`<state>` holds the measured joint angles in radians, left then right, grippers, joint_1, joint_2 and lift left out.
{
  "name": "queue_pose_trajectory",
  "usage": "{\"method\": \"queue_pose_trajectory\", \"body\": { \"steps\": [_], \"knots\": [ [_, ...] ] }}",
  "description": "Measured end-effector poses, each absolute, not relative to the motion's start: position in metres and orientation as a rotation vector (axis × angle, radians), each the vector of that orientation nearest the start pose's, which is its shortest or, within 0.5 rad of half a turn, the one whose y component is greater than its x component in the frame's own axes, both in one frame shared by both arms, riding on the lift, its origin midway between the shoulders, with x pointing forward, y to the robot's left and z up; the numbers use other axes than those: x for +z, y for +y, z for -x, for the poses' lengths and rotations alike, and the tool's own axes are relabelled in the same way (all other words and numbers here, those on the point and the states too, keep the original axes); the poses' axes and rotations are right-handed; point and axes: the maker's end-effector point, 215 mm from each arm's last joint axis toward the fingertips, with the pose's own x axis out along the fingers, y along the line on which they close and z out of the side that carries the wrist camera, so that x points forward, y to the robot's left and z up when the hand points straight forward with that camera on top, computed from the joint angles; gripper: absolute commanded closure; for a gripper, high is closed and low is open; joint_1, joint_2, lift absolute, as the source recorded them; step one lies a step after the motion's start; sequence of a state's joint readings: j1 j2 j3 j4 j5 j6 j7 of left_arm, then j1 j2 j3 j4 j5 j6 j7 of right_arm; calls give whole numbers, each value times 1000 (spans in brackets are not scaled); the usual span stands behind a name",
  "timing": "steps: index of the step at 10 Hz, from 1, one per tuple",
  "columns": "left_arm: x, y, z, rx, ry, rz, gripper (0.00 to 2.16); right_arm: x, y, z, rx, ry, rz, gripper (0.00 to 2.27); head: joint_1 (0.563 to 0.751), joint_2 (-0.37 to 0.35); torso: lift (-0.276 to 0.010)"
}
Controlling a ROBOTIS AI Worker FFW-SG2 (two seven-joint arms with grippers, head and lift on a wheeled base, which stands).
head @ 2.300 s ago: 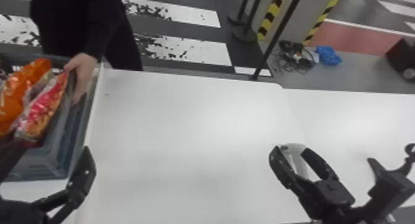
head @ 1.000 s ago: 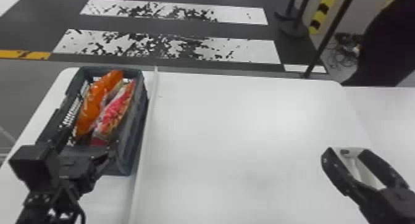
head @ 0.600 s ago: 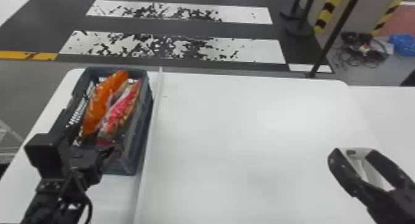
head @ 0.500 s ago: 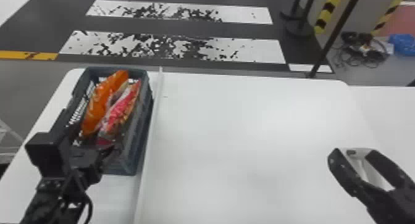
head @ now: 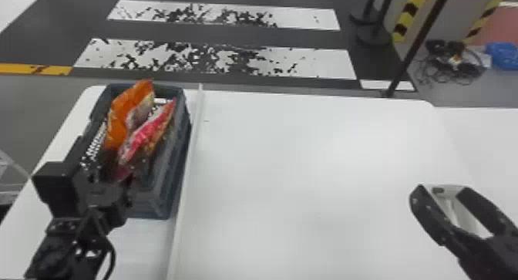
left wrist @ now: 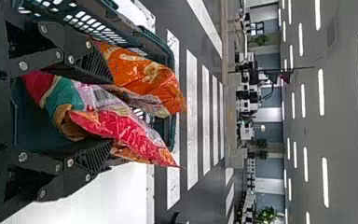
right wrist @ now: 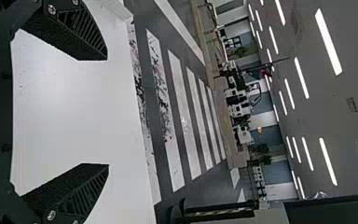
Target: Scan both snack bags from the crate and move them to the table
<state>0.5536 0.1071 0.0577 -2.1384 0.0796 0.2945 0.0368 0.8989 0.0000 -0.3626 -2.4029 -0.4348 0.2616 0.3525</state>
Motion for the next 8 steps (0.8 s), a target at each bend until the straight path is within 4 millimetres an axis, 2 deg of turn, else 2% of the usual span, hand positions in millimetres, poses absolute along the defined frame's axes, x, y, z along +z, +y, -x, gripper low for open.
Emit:
{"method": "queue_pose_trajectory", "body": {
  "steps": [2,5,6,8],
  "knots": [
    [-395,275,-423,47,276,-45,1878,-336,-298,-321,128,235,-235,110,695,-35,-87],
    [-386,275,-419,47,251,-47,1882,-334,-296,-322,131,229,-238,110,695,-33,-87],
    [-379,275,-417,48,230,-48,1882,-333,-295,-322,132,228,-239,110,695,-32,-87],
    [-344,274,-410,60,152,-64,1882,-333,-295,-322,132,225,-239,110,695,-32,-87]
  ]
}}
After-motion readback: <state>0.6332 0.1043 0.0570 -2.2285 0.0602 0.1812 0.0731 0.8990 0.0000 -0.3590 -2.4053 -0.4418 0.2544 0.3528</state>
